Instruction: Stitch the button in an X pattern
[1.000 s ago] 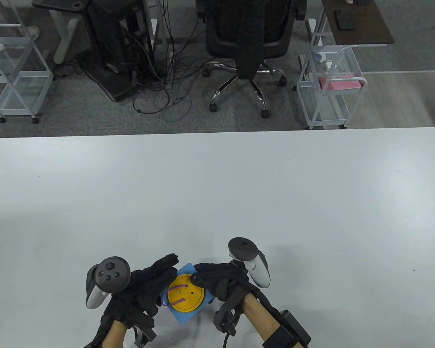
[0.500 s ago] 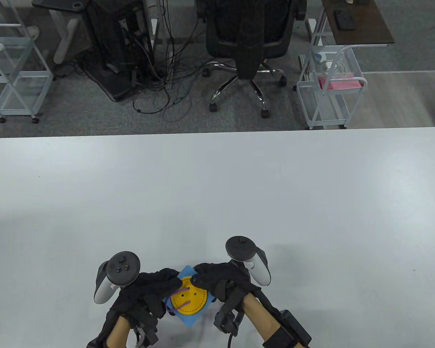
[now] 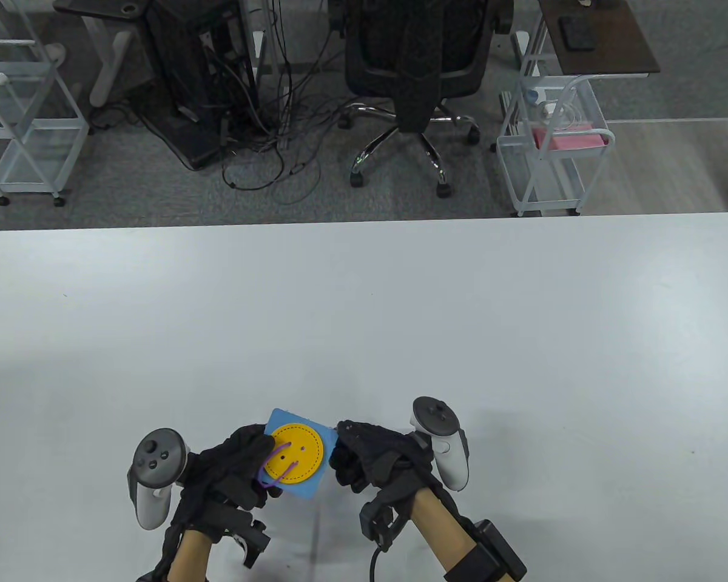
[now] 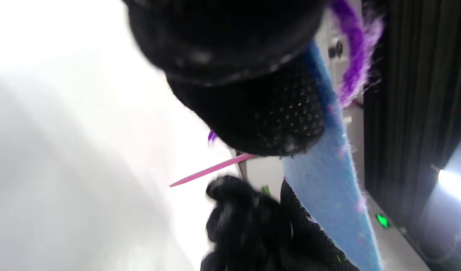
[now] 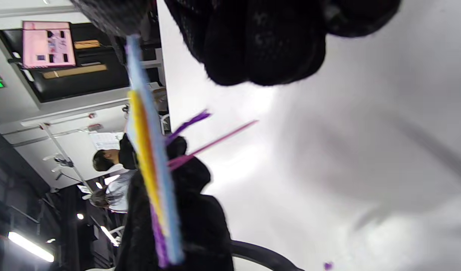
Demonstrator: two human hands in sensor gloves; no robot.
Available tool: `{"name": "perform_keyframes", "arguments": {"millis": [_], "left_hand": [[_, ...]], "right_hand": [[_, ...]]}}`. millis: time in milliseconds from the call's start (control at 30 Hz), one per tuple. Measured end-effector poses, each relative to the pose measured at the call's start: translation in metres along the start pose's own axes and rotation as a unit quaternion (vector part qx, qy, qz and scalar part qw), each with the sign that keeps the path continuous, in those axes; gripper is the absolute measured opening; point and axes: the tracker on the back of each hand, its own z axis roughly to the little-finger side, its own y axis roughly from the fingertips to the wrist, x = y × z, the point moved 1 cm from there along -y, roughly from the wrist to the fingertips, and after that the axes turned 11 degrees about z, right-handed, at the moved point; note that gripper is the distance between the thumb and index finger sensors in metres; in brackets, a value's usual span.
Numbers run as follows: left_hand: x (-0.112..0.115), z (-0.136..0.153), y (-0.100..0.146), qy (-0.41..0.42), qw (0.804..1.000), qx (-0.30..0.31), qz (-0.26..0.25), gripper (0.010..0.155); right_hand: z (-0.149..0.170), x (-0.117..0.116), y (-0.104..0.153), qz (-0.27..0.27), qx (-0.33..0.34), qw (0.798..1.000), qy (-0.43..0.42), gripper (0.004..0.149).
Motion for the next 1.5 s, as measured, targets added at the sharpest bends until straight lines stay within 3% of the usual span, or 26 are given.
{"name": "perform_keyframes", "arguments": {"millis": [100,233,467,533,633,900,1500], "left_hand": [[-0.002,-0.002,0.004,0.001,1.0,0.004,-0.03,0.043],[0.002,-0.004,0.005,0.01,0.999,0.008,-0.048,0.043],[0.014,-0.007,0.004,0.023,0.999,0.012,-0.045,0.043],[0.018,-0.007,0.003,0.029,0.999,0.015,-0.04,0.043],[0.024,-0.008,0.002,0.032,0.999,0.016,-0.029,0.043],[0.033,-0.01,0.0,0.009,1.0,0.013,-0.014,0.043],[0.027,-0.009,0.002,0.033,0.999,0.021,-0.031,0.043]], "right_hand": [[0.01,-0.013,-0.002,-0.079,-0.054,0.994,-0.052,0.057],[0.028,-0.035,-0.004,-0.201,-0.132,0.958,-0.155,0.058],[0.041,-0.057,-0.003,-0.25,-0.155,0.915,-0.277,0.067],[0.041,-0.058,-0.003,-0.248,-0.154,0.908,-0.3,0.067],[0.042,-0.054,-0.006,-0.231,-0.149,0.918,-0.287,0.062],[0.045,-0.047,-0.01,-0.204,-0.147,0.919,-0.303,0.047],[0.046,-0.038,-0.014,-0.165,-0.137,0.93,-0.298,0.042]]}}
